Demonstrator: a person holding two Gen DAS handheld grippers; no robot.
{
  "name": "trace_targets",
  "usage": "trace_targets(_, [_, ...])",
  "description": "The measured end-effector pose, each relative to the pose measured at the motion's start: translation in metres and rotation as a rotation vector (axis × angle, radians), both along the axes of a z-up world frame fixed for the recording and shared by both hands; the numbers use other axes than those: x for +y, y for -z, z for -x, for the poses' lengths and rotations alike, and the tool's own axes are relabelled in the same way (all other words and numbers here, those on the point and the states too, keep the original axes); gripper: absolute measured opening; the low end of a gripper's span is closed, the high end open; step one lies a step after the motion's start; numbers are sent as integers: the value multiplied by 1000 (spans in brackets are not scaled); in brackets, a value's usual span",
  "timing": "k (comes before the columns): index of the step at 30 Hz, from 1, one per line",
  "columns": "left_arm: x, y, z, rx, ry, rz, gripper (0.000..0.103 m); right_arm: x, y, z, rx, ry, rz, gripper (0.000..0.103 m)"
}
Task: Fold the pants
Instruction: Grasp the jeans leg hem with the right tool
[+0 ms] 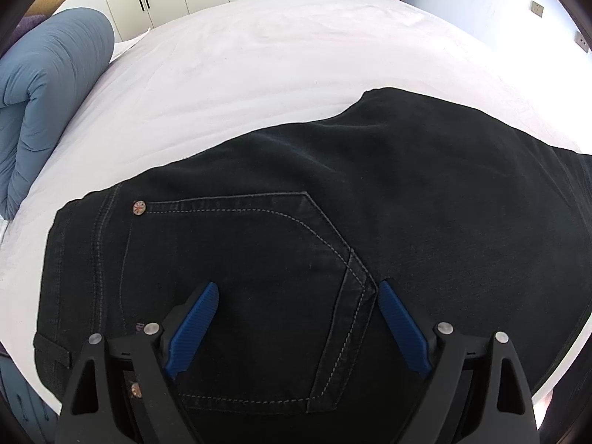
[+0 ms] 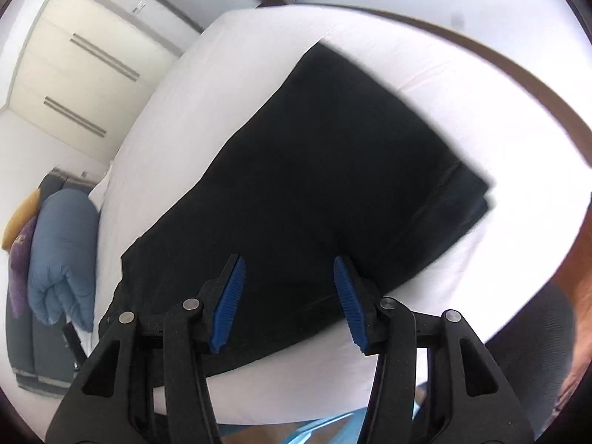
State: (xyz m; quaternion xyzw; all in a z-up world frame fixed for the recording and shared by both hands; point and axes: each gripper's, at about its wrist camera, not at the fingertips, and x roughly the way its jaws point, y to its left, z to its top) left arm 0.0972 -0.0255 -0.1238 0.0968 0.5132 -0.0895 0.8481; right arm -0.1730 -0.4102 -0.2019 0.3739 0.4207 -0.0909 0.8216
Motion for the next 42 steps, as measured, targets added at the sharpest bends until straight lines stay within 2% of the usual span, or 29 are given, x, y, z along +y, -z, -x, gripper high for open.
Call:
trace_targets(2, [-6, -8, 5, -13, 7, -20, 85, -27, -9, 26, -13, 119, 13, 49])
trace_targets(4, [-16, -17, 12, -35, 33, -30, 85, -52, -15, 55, -56, 203, -24, 49])
trace_targets(8, [-48, -29, 20, -46, 75, 12, 85, -86, -10, 98, -125, 287, -180, 50])
trace_targets(10, [-67, -26, 20, -29, 98, 30, 85, -89, 1, 105, -149, 301, -263, 50])
trace_targets(15, [-113, -18, 23, -2, 166, 32, 85, -90, 22, 75, -154, 310, -360, 50])
trace_targets(19, [-131, -12, 25, 24, 183, 49, 85, -92, 41, 60, -179, 335, -435, 50])
trace_targets(25, [-130, -3, 22, 61, 159, 87, 86, -93, 49, 41, -253, 355, -514, 50])
trace_targets(29, [-126, 1, 18, 72, 165, 79, 88, -86, 57, 35, -295, 391, -567, 49])
trace_targets(35, [-135, 5, 15, 74, 161, 67, 92, -84, 62, 17, -329, 442, -573, 49])
trace_targets(37, [-137, 6, 15, 72, 159, 66, 92, -84, 62, 4, -326, 438, -561, 40])
trace_targets(39, [-138, 7, 16, 71, 158, 64, 93, -82, 64, -7, -317, 422, -564, 26])
trace_targets(42, [-145, 11, 26, 69, 158, 68, 93, -81, 66, -18, -310, 418, -558, 15])
